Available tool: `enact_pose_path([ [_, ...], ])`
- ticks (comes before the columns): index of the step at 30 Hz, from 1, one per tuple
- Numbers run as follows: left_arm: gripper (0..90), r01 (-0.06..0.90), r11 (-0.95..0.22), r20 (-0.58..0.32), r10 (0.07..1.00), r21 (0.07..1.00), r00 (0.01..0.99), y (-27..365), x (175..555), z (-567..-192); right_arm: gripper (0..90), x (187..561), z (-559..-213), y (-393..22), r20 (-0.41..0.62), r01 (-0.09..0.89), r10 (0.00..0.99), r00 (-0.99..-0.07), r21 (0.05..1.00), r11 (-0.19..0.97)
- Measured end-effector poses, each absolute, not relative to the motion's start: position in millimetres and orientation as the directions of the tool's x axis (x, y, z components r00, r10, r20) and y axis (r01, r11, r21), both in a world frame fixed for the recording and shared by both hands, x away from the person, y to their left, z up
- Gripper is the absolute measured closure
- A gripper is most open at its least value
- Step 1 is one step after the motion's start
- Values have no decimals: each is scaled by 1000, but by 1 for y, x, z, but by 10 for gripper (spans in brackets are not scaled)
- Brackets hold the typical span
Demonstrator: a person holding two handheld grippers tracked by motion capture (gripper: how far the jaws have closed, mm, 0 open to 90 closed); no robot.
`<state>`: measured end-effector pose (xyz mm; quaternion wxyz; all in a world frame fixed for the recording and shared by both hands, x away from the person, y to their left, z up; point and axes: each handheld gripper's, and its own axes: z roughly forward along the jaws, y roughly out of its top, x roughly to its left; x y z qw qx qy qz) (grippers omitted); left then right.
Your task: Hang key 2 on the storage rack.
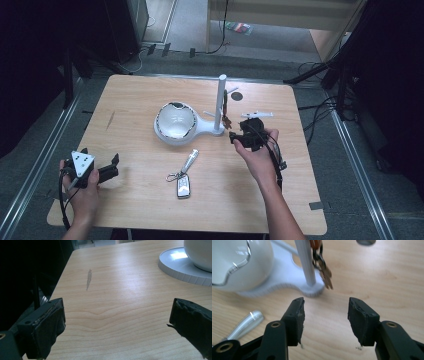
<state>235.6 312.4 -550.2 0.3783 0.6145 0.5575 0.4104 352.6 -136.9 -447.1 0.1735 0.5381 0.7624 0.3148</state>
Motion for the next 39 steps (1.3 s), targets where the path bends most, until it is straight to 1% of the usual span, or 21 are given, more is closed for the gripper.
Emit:
enact_pose_path([
  [3, 5, 371, -83, 73, 996, 925, 40, 313, 235, -550, 420, 349, -451, -134, 51, 742, 936, -350, 625, 243],
  [4, 5, 369, -81, 71, 997, 926, 41, 313, 235, -550, 420, 349, -451, -134, 51, 742, 936, -350, 625, 243],
  [6, 5, 368, -79, 69, 997, 926, 40, 314, 235, -550, 385, 348, -451, -133, 53, 754, 937, -344, 610, 243],
  [7, 5, 368, -79, 68, 997, 926, 40, 314, 235, -550, 286, 347, -451, -131, 57, 770, 939, -338, 591, 241],
  [8, 5, 369, -79, 69, 997, 926, 40, 314, 235, -550, 286, 347, -451, -131, 57, 770, 939, -338, 591, 241],
  [11, 5, 371, -79, 70, 997, 925, 38, 314, 235, -550, 218, 346, -453, -128, 93, 799, 938, -334, 557, 229],
  [13, 6, 368, -78, 69, 997, 927, 38, 314, 234, -550, 189, 346, -456, -126, 90, 813, 937, -337, 530, 242],
  [16, 5, 361, -75, 66, 997, 929, 36, 314, 234, -550, 173, 343, -462, -120, 69, 826, 940, -336, 500, 259],
  [19, 5, 367, -74, 64, 997, 927, 39, 315, 234, -550, 171, 342, -468, -116, 85, 842, 937, -339, 472, 262],
  [29, 5, 367, -70, 60, 997, 928, 39, 315, 234, -550, 172, 337, -484, -99, 84, 857, 932, -353, 429, 286],
  [39, 5, 378, -73, 64, 997, 923, 35, 314, 237, -550, 224, 333, -494, -79, 124, 863, 915, -383, 400, 307],
])
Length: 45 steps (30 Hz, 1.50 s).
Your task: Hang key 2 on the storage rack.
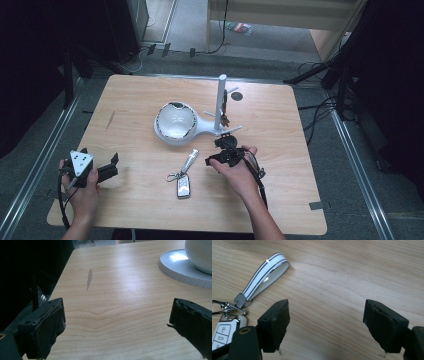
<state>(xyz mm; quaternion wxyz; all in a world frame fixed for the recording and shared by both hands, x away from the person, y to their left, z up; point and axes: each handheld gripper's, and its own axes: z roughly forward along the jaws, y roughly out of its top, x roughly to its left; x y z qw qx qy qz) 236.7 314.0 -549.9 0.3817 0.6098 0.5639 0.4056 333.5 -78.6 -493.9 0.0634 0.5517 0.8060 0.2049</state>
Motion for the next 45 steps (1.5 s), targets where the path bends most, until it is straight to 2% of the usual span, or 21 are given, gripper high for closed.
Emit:
enact_pose_path([
  [8, 5, 373, -71, 60, 997, 925, 39, 315, 236, -550, 254, 334, -497, -61, 154, 863, 905, -397, 398, 311],
  [45, 5, 376, -64, 54, 998, 924, 38, 315, 237, -550, 299, 334, -505, -8, 151, 857, 882, -447, 354, 373],
])
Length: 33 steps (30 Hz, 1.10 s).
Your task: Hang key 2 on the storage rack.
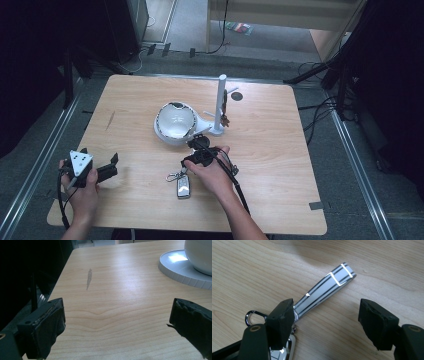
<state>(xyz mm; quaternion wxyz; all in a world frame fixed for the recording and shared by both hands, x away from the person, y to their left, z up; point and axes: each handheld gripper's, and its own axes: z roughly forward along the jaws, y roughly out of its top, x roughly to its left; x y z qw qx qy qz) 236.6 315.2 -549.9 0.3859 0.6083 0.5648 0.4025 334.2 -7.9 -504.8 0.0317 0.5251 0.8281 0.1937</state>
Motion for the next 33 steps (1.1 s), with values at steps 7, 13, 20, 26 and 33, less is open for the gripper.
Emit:
enact_pose_path([
  [7, 5, 372, -64, 53, 998, 926, 39, 316, 236, -550, 307, 337, -507, 0, 140, 856, 881, -452, 347, 384],
  [13, 5, 371, -64, 53, 998, 927, 39, 316, 236, -550, 320, 337, -511, 6, 136, 858, 881, -454, 334, 391],
  [20, 5, 372, -63, 52, 998, 926, 39, 316, 236, -550, 403, 336, -513, 13, 134, 851, 874, -467, 336, 403],
  [26, 5, 373, -65, 53, 998, 926, 41, 316, 236, -550, 487, 333, -513, 17, 131, 839, 865, -484, 349, 417],
  [33, 5, 372, -68, 56, 998, 926, 43, 315, 236, -550, 587, 333, -514, 17, 150, 835, 858, -491, 362, 415],
])
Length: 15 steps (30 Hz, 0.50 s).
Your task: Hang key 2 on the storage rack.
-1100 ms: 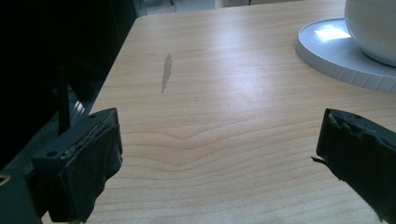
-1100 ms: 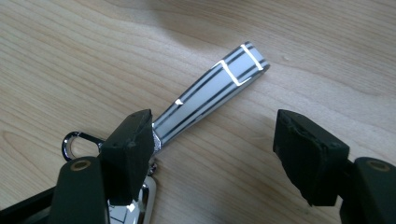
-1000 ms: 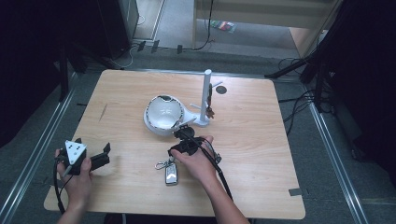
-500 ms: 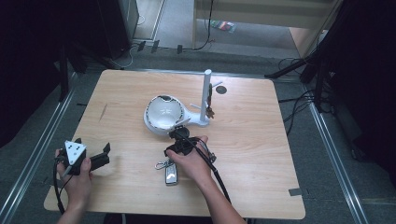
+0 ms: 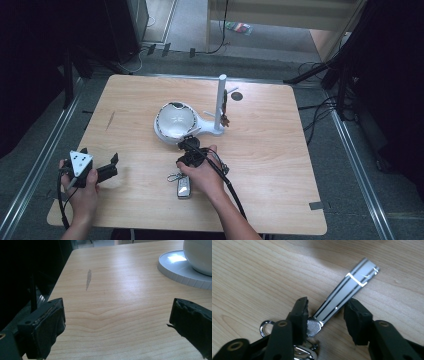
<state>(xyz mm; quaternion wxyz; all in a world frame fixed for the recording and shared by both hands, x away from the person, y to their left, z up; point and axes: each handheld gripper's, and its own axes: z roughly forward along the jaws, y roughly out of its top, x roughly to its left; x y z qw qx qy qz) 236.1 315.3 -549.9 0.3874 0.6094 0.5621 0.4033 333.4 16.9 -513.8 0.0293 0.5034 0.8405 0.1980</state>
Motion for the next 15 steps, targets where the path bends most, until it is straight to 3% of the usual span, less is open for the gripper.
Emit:
enact_pose_path([
  [8, 5, 373, -69, 56, 997, 925, 45, 315, 236, -550, 757, 328, -515, 25, 95, 814, 859, -504, 386, 434],
  [15, 6, 373, -69, 56, 997, 925, 45, 315, 236, -550, 783, 327, -516, 22, 100, 793, 841, -532, 406, 454],
])
